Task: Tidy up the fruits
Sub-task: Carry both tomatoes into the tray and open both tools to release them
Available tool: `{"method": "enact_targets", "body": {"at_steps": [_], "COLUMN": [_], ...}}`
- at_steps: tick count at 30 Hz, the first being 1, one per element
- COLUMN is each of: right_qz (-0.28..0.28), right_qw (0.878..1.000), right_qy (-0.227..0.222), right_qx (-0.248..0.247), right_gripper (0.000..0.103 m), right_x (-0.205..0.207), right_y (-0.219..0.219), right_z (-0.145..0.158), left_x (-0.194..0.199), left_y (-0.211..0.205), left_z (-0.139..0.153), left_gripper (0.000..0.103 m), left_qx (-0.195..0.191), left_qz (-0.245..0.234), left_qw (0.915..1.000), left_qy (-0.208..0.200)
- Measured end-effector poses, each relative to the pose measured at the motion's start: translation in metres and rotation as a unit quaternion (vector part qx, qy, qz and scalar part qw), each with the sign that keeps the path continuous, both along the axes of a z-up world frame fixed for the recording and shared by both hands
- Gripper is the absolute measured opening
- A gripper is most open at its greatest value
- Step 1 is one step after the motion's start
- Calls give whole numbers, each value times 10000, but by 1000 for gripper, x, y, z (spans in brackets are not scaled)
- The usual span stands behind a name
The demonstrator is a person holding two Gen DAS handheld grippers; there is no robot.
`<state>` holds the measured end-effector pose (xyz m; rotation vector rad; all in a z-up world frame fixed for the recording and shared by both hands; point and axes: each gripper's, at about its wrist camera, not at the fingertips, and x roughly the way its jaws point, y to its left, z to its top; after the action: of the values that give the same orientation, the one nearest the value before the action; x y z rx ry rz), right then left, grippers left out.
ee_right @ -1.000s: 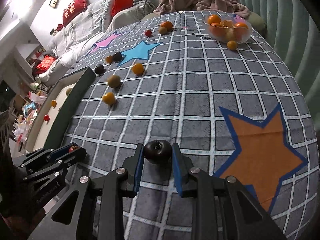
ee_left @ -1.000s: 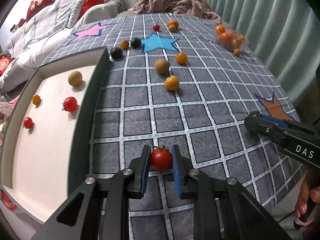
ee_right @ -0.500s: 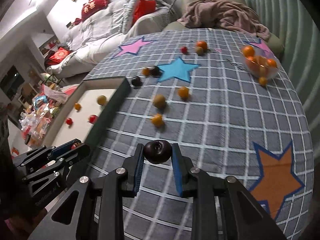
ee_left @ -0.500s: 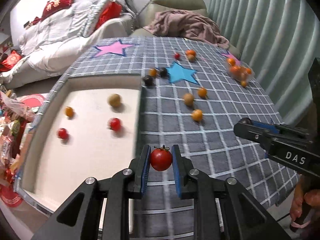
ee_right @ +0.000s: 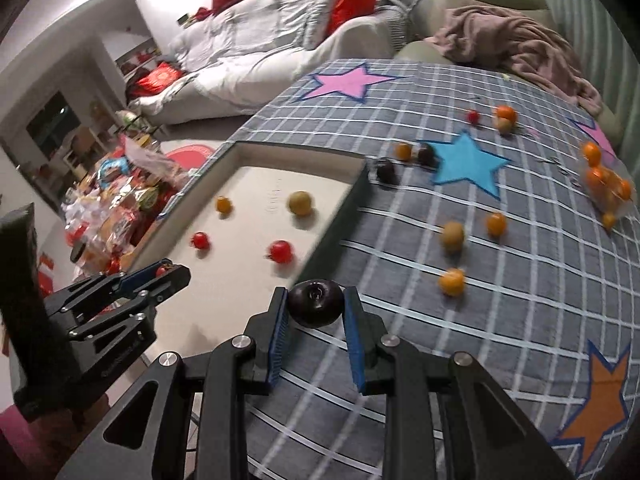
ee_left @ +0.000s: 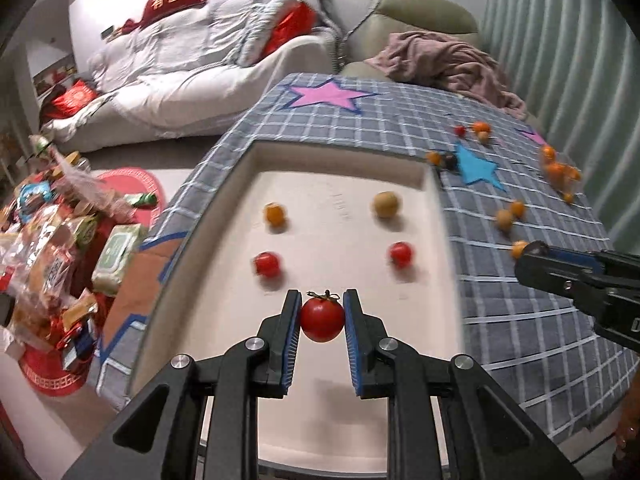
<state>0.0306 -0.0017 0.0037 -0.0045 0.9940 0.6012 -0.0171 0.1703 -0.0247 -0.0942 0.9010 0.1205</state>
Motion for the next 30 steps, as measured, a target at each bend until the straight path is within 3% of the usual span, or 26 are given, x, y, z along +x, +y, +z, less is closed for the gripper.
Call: {"method": "enact_targets", "body": {"at_steps": [4, 13, 27, 30], "right_qz": [165, 536, 712, 750], "right_qw": [9997, 9979, 9936, 9938], "right_qy": [155, 289, 282, 339], "right_qx": [90, -234, -833, -745], "right_gripper": [30, 30, 31, 38], "right_x": [2, 4, 5, 4], "right_y": [23, 69, 86, 86], "right_z": [-5, -25, -50, -49], "left_x": [0, 1, 5, 4], "left_y": [17, 40, 43, 42], "left_z": [-11, -28, -40, -40], "left_gripper": [23, 23, 23, 23], "left_qx": [66, 130, 137, 183], "left_qz": [174, 406, 385, 368], "left_qw": [9998, 9987, 9980, 9981], "left_qy": [104, 277, 478, 450]}}
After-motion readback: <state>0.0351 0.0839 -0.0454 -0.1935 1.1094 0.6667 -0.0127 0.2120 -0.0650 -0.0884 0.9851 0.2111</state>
